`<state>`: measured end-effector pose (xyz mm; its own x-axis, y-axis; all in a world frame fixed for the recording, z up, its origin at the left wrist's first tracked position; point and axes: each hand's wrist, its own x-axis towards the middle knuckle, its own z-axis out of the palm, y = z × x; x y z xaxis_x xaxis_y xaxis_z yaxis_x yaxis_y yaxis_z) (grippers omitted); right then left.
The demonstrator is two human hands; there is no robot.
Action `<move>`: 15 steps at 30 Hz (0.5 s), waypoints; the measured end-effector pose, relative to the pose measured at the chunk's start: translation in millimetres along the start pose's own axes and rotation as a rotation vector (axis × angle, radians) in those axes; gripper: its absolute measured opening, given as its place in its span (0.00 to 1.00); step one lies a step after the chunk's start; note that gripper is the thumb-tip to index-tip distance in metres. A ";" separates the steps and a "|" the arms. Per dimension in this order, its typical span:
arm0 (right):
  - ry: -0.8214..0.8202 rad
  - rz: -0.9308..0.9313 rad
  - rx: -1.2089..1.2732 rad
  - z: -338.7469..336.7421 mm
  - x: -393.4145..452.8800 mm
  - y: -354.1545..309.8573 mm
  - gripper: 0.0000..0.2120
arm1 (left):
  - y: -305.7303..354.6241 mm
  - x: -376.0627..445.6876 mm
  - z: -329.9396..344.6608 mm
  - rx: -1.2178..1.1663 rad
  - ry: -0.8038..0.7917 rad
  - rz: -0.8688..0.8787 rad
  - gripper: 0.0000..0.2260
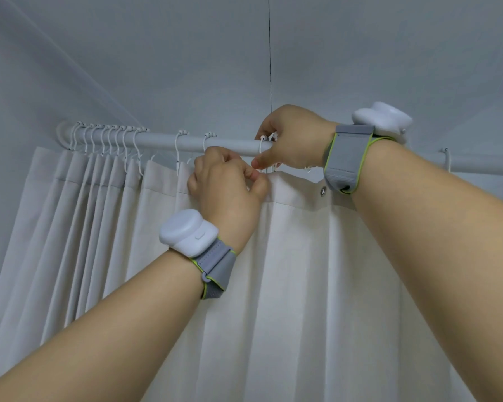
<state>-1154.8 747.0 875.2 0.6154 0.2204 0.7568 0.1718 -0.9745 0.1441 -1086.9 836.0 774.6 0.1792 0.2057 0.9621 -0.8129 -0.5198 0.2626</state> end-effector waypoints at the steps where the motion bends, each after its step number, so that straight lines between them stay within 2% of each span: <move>1: -0.014 0.001 0.005 -1.1 -0.2 0.6 0.15 | -0.2 0.0 -0.6 0.001 -0.001 0.006 0.06; 8: 0.010 -0.019 0.024 0.2 -5.2 4.9 0.18 | -7.2 5.9 -12.9 0.070 -0.047 0.011 0.05; 13: 0.016 -0.035 -0.111 0.2 -5.9 9.2 0.24 | -24.5 12.2 -27.2 0.205 -0.022 0.037 0.04; 15: 0.021 -0.052 -0.196 1.1 -7.0 9.1 0.23 | -33.7 15.0 -35.3 0.265 -0.009 0.049 0.04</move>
<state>-1156.6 736.7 870.5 0.5931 0.2716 0.7579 0.0487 -0.9518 0.3029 -1076.3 885.9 777.6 0.1487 0.1681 0.9745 -0.6474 -0.7283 0.2244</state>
